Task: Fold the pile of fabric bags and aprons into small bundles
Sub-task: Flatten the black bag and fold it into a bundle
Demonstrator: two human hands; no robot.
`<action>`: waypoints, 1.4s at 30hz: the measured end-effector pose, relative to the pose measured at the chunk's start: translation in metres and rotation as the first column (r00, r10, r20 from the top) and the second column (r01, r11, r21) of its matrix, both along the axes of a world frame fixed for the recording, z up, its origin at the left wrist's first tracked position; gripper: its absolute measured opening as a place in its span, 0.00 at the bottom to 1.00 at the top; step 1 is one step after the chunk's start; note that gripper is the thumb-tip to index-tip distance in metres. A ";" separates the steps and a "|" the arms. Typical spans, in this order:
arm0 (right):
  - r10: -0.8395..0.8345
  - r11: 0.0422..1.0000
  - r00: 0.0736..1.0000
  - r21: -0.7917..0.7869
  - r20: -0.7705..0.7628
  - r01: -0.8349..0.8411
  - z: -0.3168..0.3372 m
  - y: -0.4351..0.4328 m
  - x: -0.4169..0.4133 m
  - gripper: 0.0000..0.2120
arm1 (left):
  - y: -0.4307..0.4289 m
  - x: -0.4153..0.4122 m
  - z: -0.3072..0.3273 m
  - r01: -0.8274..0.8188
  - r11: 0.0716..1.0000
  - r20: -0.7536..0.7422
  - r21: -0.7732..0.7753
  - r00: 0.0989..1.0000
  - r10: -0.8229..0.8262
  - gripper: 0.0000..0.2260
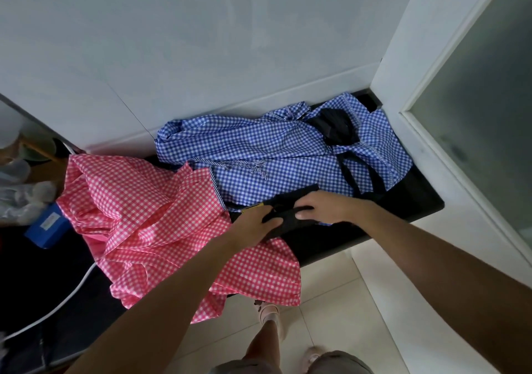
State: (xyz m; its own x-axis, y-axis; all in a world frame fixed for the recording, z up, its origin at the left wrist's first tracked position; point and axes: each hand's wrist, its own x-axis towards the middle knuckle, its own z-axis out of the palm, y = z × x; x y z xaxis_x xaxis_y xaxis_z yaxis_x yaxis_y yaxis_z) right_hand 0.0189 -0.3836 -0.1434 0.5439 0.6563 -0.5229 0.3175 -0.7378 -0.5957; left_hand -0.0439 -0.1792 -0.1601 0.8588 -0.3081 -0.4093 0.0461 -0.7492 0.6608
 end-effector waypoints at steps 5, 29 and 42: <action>-0.186 0.982 0.977 -0.034 -0.106 0.184 -0.010 0.005 0.027 0.16 | 0.007 0.025 -0.012 0.012 0.989 -0.076 0.149 0.997 -0.001 0.17; -0.595 0.787 0.802 0.164 -0.047 0.594 -0.030 -0.003 0.016 0.15 | 0.009 0.090 -0.010 0.244 0.943 -0.147 0.226 0.966 -0.215 0.22; -0.758 0.650 0.640 0.063 0.126 0.757 -0.040 0.005 0.005 0.18 | -0.018 0.087 0.005 0.135 0.710 0.060 0.691 0.968 -0.242 0.22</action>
